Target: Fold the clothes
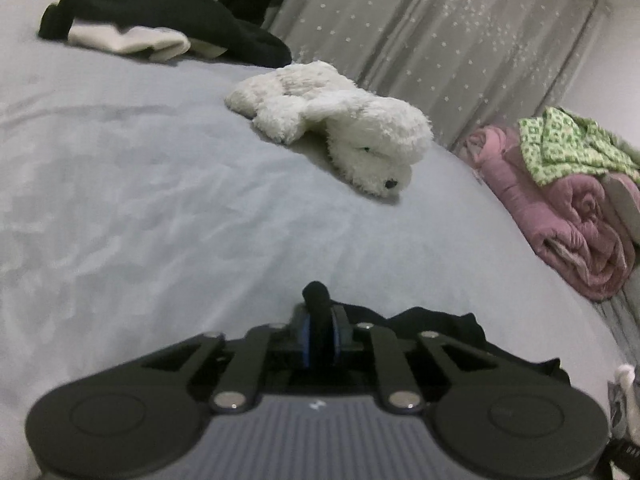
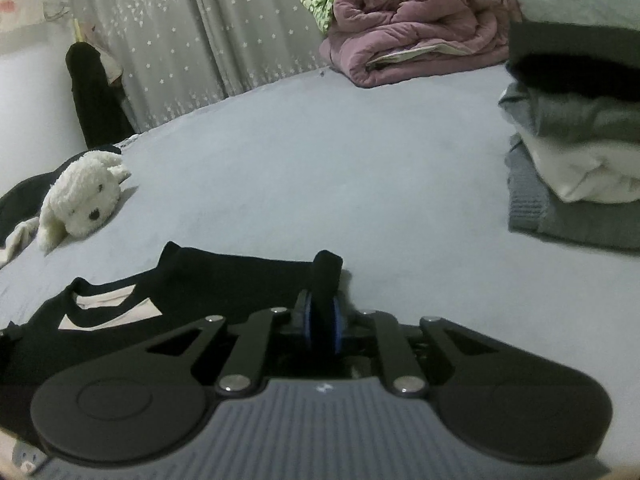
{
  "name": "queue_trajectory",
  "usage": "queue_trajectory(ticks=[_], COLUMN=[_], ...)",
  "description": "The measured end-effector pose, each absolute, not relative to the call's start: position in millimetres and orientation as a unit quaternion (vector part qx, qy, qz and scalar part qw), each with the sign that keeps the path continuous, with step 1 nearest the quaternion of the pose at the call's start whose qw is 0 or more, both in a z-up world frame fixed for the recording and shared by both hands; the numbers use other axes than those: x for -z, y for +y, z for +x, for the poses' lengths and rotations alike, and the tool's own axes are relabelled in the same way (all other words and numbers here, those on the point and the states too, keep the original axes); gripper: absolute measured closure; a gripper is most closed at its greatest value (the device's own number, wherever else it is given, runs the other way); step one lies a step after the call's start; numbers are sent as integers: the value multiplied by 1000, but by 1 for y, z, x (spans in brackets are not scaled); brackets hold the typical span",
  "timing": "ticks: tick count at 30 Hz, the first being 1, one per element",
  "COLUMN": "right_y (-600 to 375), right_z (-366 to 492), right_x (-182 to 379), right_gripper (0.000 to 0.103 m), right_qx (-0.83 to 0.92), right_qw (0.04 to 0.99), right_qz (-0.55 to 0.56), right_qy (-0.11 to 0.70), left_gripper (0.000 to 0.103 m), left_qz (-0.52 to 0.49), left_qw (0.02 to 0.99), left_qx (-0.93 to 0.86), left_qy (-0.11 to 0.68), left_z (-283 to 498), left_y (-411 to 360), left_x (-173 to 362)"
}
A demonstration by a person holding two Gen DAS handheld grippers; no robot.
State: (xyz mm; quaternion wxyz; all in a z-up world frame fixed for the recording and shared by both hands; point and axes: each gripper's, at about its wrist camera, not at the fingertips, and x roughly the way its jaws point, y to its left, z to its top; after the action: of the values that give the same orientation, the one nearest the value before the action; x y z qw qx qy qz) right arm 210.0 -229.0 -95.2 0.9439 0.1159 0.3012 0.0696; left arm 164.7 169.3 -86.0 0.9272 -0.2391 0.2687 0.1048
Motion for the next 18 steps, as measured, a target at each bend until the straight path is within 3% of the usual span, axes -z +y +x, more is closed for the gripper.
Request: queue_trajectory(ticks=[2, 4, 11, 18], right_y=[-229, -226, -191, -163], right_z=[205, 196, 169, 162], right_x=[90, 83, 64, 84], right_gripper=[71, 64, 62, 62], right_qx=[-67, -67, -112, -141], right_qw=[947, 953, 960, 948], right_qz=[110, 97, 45, 9], right_qy=[293, 280, 253, 285], left_gripper=[61, 60, 54, 48], left_qz=[-211, -191, -126, -52], left_qw=[936, 943, 959, 955], left_qx=[-118, -118, -68, -20], left_qy=[256, 247, 245, 291], left_z=[157, 150, 132, 130], left_y=[164, 160, 121, 89], left_x=[77, 70, 61, 85])
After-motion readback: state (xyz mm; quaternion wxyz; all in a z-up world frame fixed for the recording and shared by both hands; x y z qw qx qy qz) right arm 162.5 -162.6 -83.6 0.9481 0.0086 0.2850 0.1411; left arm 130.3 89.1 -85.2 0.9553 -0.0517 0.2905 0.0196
